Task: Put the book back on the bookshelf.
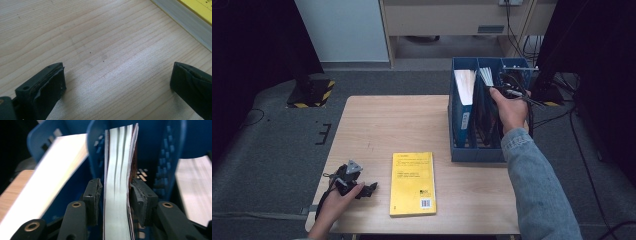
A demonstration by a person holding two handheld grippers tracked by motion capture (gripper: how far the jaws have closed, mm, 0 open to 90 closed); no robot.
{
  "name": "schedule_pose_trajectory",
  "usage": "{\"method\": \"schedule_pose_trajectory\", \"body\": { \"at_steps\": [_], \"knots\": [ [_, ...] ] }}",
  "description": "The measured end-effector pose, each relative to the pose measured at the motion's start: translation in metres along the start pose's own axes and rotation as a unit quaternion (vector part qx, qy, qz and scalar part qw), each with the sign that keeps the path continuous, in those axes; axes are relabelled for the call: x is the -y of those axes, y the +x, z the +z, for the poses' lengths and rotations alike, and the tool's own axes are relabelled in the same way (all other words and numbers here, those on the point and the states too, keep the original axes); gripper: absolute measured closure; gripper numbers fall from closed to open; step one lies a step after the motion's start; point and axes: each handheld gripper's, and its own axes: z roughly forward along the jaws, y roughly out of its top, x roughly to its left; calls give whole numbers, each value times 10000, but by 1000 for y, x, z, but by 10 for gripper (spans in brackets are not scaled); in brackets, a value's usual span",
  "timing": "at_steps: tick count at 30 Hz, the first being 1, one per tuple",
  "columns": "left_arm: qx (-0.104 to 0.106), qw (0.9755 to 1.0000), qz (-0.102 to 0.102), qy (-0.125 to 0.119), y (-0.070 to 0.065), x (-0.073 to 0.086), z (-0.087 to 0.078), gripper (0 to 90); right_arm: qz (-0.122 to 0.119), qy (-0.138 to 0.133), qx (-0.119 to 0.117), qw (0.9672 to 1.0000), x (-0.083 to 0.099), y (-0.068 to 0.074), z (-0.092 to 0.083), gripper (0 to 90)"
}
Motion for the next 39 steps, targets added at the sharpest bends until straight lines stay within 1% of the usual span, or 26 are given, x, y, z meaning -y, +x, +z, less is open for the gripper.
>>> {"method": "schedule_pose_trajectory", "body": {
  "at_steps": [1,5,9,12,16,17,19,24,28,30,33,35,37,39],
  "knots": [
    [0,10000,1,1,0,0,0,0,-54,8,-30,10000,0,2,0,609],
    [2,10000,2,1,0,0,0,0,-237,44,-4,9997,0,11,-1,619],
    [7,10000,9,2,0,0,0,0,-279,60,-98,9995,1,16,-1,625],
    [6,10000,12,-3,0,0,0,0,-281,66,-141,9995,2,20,-1,620],
    [6,10000,9,-2,0,0,0,0,-311,69,-123,9994,2,24,-1,611],
    [7,10000,6,-2,0,0,0,0,-330,52,-118,9994,2,23,-1,610],
    [9,10000,13,-2,0,-1,1,0,-249,46,-112,9996,2,22,-1,610],
    [5,10000,5,-17,0,0,1,0,-223,29,-113,9997,3,20,-1,598],
    [4,10000,3,-26,-1,0,1,0,-249,51,-71,9997,7,18,-1,547],
    [4,10000,5,-26,-1,-1,1,0,-214,35,-48,9998,9,17,-2,519],
    [9,10000,7,-31,-1,-1,1,0,-240,20,-79,9997,10,16,-5,470],
    [9,10000,7,-24,-1,-1,1,0,-305,-12,-84,9995,11,15,-8,444],
    [11,10000,8,-29,-1,-1,1,0,-326,-30,-78,9994,11,16,-11,399],
    [12,10000,6,-36,-1,-1,2,0,-490,-16,-38,9988,12,17,-13,371]
  ]
}}
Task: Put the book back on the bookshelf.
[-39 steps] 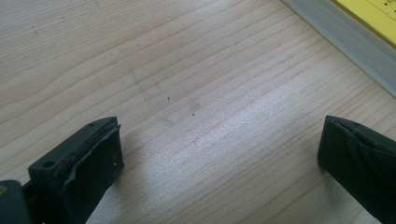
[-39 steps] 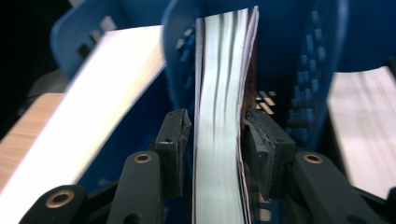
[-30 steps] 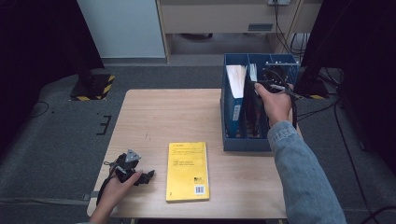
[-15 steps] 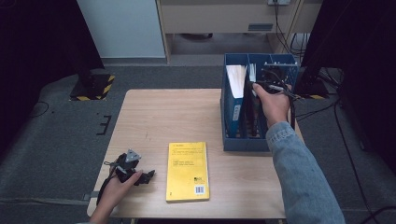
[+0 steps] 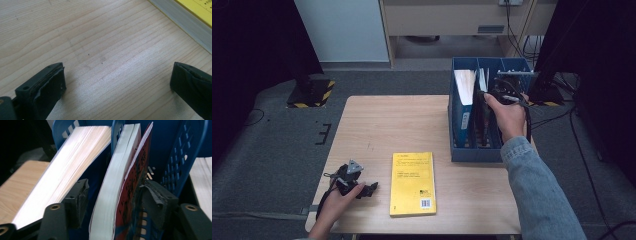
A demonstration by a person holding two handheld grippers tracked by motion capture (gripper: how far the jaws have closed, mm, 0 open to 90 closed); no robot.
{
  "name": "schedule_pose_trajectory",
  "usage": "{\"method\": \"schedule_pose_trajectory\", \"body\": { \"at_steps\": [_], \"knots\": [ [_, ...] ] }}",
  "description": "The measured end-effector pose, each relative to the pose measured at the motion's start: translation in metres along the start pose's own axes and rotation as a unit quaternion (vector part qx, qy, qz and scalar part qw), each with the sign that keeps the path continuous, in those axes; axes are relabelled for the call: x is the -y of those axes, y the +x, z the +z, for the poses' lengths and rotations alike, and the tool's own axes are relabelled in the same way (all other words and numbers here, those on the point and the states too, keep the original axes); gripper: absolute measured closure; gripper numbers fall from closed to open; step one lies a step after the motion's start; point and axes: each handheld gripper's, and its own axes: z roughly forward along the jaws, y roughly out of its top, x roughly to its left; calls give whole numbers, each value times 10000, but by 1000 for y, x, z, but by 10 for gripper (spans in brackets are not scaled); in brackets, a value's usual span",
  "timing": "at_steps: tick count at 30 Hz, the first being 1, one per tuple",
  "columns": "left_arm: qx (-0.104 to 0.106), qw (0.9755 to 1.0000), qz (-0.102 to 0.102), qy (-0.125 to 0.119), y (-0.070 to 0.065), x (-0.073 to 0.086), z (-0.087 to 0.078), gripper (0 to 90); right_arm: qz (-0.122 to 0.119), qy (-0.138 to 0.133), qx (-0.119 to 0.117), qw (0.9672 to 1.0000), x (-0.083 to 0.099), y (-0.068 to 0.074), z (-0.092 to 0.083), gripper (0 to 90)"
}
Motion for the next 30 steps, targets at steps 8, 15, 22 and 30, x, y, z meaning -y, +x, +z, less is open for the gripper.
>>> {"method": "schedule_pose_trajectory", "body": {
  "at_steps": [8,15,22,30],
  "knots": [
    [0,10000,-14,-9,-1,0,1,0,-343,40,129,9993,9,4,-18,263],
    [14,10000,22,14,-1,-1,1,0,-592,7,9,9982,23,10,-32,211],
    [26,10000,41,-8,-2,-1,1,0,-785,47,-8,9969,36,14,-37,175],
    [36,10000,34,-38,-3,0,1,0,-751,120,-106,9970,52,14,-49,152]
  ]
}}
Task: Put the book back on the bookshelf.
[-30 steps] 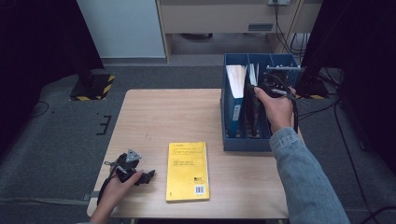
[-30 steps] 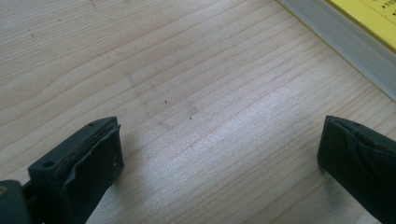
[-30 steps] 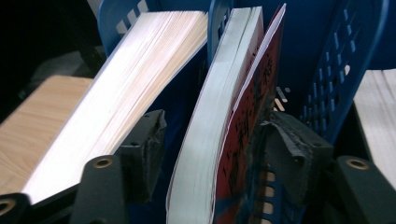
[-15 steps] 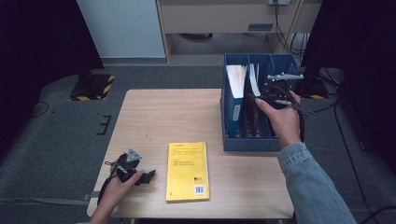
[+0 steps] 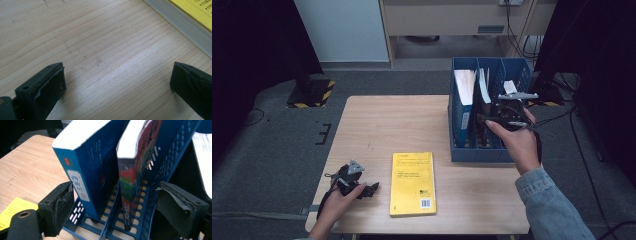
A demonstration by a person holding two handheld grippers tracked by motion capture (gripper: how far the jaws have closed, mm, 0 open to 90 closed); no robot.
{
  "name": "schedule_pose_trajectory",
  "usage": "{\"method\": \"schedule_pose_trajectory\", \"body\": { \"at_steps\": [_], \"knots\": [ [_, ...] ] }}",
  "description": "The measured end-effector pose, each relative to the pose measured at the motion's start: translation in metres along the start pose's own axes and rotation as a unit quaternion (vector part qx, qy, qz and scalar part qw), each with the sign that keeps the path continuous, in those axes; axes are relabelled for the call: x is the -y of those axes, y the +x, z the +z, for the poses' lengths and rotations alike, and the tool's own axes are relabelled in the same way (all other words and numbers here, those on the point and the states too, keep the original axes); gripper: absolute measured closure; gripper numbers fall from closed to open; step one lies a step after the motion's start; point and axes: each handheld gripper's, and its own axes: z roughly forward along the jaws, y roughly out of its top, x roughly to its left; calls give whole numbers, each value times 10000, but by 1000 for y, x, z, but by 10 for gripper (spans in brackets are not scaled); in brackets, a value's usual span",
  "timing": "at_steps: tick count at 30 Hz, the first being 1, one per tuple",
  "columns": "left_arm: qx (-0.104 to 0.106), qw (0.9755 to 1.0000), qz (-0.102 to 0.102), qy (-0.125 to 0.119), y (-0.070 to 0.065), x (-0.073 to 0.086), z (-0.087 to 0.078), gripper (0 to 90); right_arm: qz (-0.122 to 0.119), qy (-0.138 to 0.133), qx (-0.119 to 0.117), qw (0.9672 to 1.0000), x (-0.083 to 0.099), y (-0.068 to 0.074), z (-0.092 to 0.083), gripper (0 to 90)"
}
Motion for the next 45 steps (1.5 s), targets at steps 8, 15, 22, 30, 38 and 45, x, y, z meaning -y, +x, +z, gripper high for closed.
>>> {"method": "schedule_pose_trajectory", "body": {
  "at_steps": [8,15,22,30,38,45],
  "knots": [
    [-13,10000,-7,-13,-1,1,0,0,53,-28,-128,9999,19,3,-10,152],
    [-21,10000,-16,-25,-2,1,0,0,-78,-28,-263,9996,45,11,-21,152],
    [-12,10000,-4,-11,-1,0,0,0,-179,91,-349,9992,76,17,-17,146],
    [2,10000,11,-81,-1,2,0,0,-431,205,-452,9978,101,37,-8,121],
    [14,10000,21,-73,-1,0,2,0,-705,255,-782,9941,119,66,6,120],
    [32,10000,37,-61,0,-1,2,0,-938,478,-1105,9883,124,94,21,144]
  ]
}}
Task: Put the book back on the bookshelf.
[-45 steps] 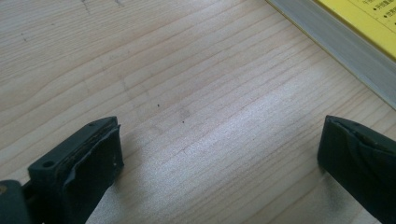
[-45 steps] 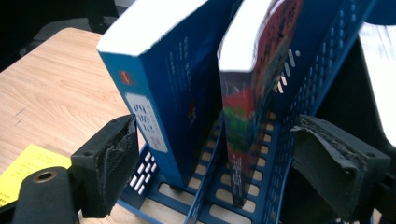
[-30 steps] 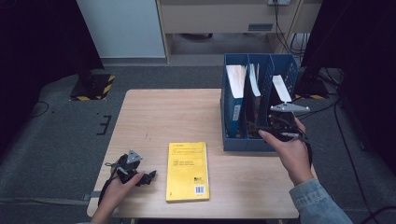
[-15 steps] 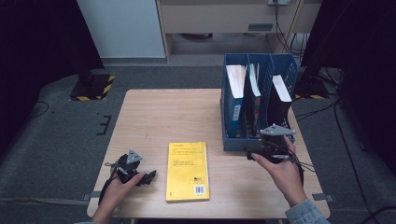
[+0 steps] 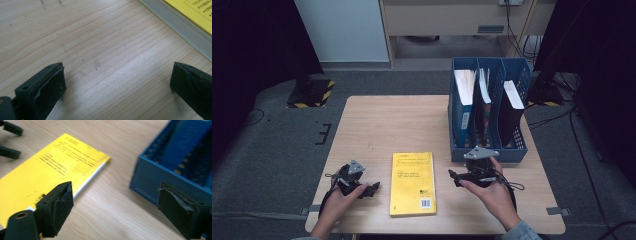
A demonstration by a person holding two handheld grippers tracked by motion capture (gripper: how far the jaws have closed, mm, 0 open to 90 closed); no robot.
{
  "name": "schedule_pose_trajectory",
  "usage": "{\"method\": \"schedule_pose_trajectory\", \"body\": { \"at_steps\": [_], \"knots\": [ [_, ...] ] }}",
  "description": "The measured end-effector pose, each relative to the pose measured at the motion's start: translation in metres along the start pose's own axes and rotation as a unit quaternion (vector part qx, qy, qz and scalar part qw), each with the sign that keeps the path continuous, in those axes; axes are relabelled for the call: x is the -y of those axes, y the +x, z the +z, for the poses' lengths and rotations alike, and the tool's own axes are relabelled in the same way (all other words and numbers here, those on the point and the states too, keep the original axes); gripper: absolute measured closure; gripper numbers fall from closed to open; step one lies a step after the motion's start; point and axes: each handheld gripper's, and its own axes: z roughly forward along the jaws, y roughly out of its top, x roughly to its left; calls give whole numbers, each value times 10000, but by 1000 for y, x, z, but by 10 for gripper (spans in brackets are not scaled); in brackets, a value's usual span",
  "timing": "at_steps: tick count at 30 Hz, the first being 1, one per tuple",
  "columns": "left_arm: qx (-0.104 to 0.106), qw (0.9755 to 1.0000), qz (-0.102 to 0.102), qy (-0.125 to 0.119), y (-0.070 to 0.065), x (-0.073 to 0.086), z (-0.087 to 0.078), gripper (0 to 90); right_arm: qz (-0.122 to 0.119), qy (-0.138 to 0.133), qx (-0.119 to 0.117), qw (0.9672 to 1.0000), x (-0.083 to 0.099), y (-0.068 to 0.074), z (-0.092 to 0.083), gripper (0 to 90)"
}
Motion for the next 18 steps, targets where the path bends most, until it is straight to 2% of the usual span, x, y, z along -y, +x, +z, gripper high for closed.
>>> {"method": "schedule_pose_trajectory", "body": {
  "at_steps": [2,6,8,12,18],
  "knots": [
    [11,10000,9,-7,0,0,0,0,-61,58,-141,9999,-3,8,5,144],
    [36,10000,44,-67,0,0,1,0,-156,142,-246,9995,-8,18,15,143],
    [47,9999,56,-103,0,0,2,0,-182,200,-397,9988,-9,23,23,136],
    [63,9999,76,-142,0,1,3,0,-294,243,-574,9976,-10,27,38,126],
    [100,9998,113,-146,1,-1,4,0,-471,210,-670,9964,-10,33,52,107]
  ]
}}
